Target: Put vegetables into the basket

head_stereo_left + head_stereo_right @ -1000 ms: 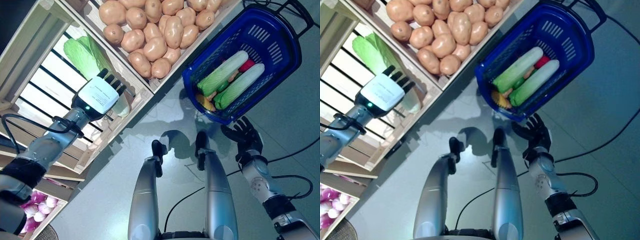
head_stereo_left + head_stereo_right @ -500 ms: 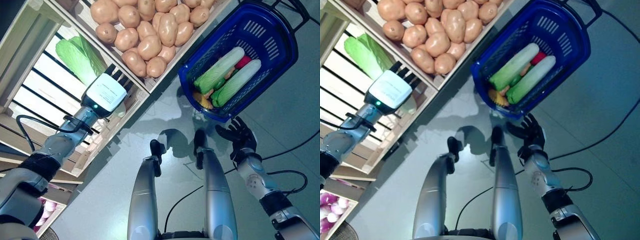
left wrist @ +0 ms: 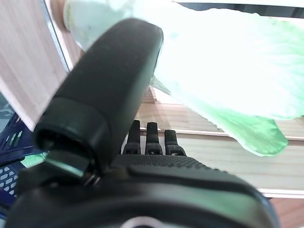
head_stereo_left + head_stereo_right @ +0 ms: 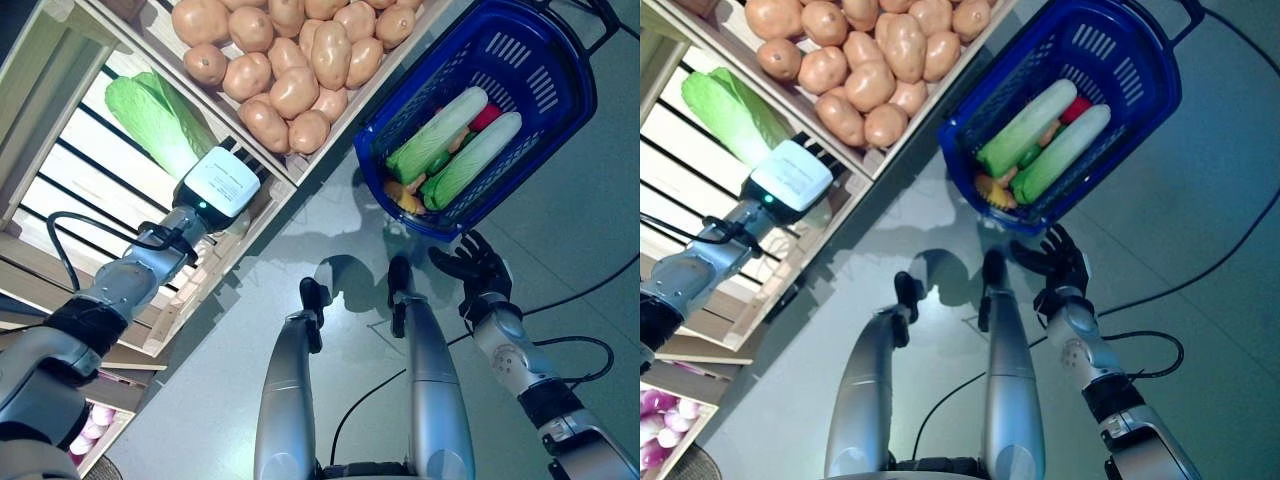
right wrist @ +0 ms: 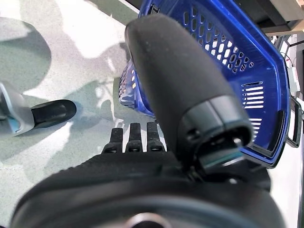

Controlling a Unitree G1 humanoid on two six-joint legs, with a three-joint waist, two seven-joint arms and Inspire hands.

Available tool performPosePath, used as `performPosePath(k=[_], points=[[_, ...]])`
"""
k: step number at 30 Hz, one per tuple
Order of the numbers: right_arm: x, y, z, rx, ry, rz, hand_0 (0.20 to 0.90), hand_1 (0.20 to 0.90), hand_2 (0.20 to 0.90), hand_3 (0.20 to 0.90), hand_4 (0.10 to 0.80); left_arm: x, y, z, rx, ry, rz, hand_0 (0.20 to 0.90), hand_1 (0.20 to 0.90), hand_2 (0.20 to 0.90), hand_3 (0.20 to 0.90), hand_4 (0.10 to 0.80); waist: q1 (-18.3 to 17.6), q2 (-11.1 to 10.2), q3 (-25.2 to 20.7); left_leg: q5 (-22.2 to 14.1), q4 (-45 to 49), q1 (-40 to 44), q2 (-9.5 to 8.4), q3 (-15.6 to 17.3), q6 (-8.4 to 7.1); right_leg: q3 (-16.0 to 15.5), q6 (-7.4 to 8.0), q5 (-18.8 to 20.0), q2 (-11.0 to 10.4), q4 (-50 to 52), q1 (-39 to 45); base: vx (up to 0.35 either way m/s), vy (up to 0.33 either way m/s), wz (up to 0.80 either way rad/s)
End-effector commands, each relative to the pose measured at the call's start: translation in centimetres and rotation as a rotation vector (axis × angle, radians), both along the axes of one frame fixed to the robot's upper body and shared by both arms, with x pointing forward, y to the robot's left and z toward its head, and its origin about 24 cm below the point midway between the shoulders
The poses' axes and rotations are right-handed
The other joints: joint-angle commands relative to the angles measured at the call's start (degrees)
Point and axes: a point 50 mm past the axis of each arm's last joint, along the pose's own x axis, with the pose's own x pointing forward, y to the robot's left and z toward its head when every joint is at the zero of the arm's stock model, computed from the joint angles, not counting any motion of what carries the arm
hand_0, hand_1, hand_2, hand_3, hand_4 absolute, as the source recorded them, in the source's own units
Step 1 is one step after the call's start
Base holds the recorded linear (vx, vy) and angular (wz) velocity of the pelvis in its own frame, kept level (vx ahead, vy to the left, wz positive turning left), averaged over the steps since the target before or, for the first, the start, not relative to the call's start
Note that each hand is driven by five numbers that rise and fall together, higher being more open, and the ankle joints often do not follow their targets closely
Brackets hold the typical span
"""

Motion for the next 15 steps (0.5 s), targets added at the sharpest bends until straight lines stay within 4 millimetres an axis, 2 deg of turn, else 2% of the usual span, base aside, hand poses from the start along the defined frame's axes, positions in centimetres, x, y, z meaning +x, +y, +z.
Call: performPosePath(k=[1,7,15], points=[[0.3,-0.1,2.4,0.021,-0.113,-0.034,0.900,0.900,0.900,0.900,0.800,0.5,1.8,3.7,-0.044,-0.165,0.109,0.900,0.900,0.900,0.900,0.800,-0.8,-0.3,-0.2,5.2,-3.7,-2.8,-0.30,1.6,0.20,-2.3,0.80,-0.3,0.1,-0.7,3.1,0.000,0.000,0.00],[0.1,-0.2,2.2,0.023,-0.111,-0.039,0.900,0.900,0.900,0.900,0.800,0.2,3.3,3.7,-0.061,-0.245,0.154,0.900,0.900,0.900,0.900,0.800,-0.4,-0.6,-0.2,5.3,-3.8,-3.2,-0.29,1.2,0.04,-2.7,0.78,-0.3,0.0,-0.8,2.8,-0.003,-0.011,0.00],[-0.2,-0.5,2.2,0.026,-0.132,-0.053,0.900,0.900,0.900,0.900,0.800,-0.7,4.8,2.7,-0.124,-0.353,0.172,0.900,0.900,0.900,0.900,0.800,0.1,-0.7,-0.2,5.6,-4.1,-3.8,-0.64,0.7,-0.24,-2.9,0.80,-0.5,0.0,-1.0,2.5,0.000,0.000,0.00]])
